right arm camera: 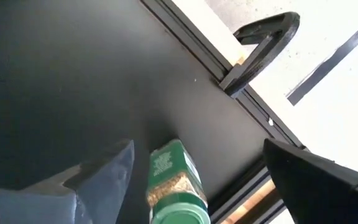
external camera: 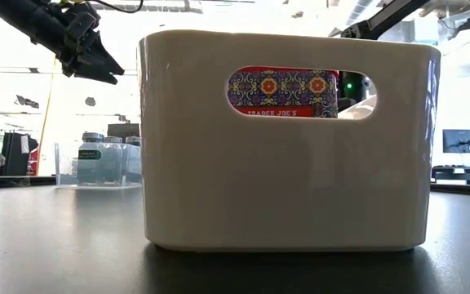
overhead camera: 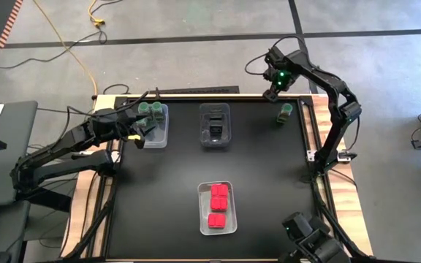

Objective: Sort spices by type
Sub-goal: Put the green seasoning bottle into the transparent bin

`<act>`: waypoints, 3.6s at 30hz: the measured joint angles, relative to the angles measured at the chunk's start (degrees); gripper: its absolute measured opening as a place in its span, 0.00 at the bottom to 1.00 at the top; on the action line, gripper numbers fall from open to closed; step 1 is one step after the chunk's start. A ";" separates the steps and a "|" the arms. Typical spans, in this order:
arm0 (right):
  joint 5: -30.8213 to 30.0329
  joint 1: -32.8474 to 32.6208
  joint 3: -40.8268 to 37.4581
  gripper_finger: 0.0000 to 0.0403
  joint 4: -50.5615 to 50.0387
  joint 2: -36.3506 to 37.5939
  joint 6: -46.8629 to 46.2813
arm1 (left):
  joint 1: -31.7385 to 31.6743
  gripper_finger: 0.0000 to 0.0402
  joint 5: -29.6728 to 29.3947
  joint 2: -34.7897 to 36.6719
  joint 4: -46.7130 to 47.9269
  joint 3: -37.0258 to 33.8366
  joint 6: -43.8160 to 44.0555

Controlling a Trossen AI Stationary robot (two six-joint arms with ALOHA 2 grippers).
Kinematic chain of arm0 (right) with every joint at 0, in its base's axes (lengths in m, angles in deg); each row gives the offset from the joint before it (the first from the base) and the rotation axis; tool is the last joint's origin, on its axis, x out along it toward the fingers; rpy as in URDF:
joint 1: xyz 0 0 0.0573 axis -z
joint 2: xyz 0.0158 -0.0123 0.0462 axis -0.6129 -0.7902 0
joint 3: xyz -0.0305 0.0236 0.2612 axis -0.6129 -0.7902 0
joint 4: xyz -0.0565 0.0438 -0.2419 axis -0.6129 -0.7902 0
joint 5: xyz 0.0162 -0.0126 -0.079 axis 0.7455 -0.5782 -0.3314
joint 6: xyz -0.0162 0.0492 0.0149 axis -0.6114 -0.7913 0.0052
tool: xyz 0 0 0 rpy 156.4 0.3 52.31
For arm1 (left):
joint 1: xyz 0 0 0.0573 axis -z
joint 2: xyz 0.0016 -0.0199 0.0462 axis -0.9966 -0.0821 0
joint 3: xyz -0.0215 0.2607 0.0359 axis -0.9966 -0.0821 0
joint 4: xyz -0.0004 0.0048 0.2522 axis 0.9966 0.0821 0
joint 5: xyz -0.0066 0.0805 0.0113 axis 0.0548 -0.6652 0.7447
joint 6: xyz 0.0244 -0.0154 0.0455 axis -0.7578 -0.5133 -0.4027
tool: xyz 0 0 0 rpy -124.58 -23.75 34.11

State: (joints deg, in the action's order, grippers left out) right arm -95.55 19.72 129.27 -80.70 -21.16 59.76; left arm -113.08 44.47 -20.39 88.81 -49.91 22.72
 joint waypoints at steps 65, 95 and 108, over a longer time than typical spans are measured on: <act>-0.20 1.88 -15.96 0.94 -0.36 5.99 17.34 | 0.00 0.68 -0.04 -0.02 1.05 0.02 0.42; -5.11 -0.79 -20.96 0.64 4.51 4.04 18.76 | -0.02 0.68 -0.08 -0.02 1.07 0.02 -0.39; -6.30 -2.78 -20.38 0.54 -2.91 5.13 15.11 | -0.02 0.68 -0.06 -0.02 1.05 0.02 -0.12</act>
State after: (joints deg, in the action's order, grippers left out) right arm -101.85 16.94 108.89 -83.61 -16.03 74.87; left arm -113.10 44.42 -20.41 89.86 -49.89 22.60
